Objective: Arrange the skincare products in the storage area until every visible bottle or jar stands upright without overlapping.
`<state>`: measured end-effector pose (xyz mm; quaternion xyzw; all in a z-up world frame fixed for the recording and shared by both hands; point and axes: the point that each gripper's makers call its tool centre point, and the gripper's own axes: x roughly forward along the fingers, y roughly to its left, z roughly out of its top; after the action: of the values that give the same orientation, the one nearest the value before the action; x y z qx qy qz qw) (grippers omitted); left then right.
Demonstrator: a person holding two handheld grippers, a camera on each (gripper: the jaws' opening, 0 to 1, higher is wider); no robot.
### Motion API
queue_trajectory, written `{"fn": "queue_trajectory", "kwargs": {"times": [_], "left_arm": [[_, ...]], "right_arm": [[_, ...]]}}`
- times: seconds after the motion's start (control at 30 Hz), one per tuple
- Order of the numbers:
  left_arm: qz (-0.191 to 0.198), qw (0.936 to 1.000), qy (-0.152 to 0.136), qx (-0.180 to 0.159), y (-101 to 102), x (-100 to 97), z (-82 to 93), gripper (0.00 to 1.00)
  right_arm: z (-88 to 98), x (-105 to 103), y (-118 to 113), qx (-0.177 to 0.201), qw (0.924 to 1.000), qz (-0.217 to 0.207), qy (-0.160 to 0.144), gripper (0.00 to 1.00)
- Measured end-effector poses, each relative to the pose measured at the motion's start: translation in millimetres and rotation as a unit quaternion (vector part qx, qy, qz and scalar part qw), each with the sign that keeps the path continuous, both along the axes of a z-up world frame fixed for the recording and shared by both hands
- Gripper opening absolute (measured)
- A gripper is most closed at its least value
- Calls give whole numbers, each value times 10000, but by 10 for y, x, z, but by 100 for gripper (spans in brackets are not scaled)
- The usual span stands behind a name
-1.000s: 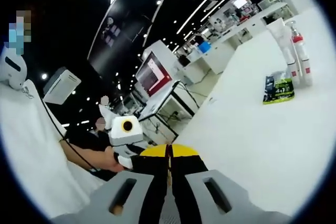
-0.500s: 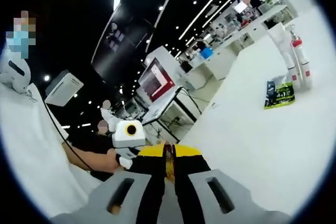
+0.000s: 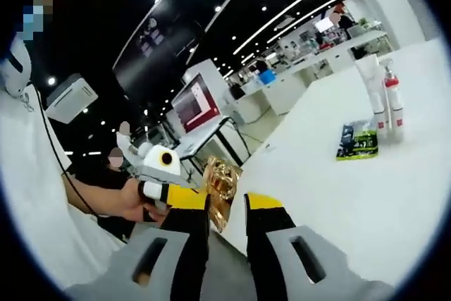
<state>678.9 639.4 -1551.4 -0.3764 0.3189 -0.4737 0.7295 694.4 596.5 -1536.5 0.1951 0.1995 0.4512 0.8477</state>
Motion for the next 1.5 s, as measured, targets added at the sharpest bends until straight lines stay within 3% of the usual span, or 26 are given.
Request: {"fn": "queue_trajectory", "kwargs": {"times": [0.37, 0.53, 0.67, 0.77, 0.97, 1.23, 1.33, 1.5], "left_arm": [[440, 9982, 383, -103, 208, 336, -33, 0], [408, 9961, 707, -319, 212, 486, -19, 0], [406, 9957, 798, -237, 188, 620, -36, 0], [384, 9955, 843, -207, 181, 728, -63, 0], [461, 9933, 1053, -129, 194, 1002, -154, 0], [636, 9890, 1328, 133, 265, 1450, -408, 0], [803, 9849, 1526, 152, 310, 1661, -557, 0], [989, 9770, 1884, 101, 322, 1924, -739, 0]], "right_arm": [[-144, 183, -129, -922, 9927, -613, -486, 42], [-387, 82, -32, -1554, 9870, -263, -307, 46], [-445, -14, 125, -2319, 9661, 133, -1126, 43], [-580, -77, 165, -2830, 9483, 439, -1369, 41], [-725, 38, 59, -2944, 9505, 320, -938, 43], [-847, 87, 8, -3224, 9425, 313, -818, 40], [-873, 97, -13, -3313, 9391, 361, -836, 38], [-908, 127, -59, -3327, 9401, 292, -691, 38]]}}
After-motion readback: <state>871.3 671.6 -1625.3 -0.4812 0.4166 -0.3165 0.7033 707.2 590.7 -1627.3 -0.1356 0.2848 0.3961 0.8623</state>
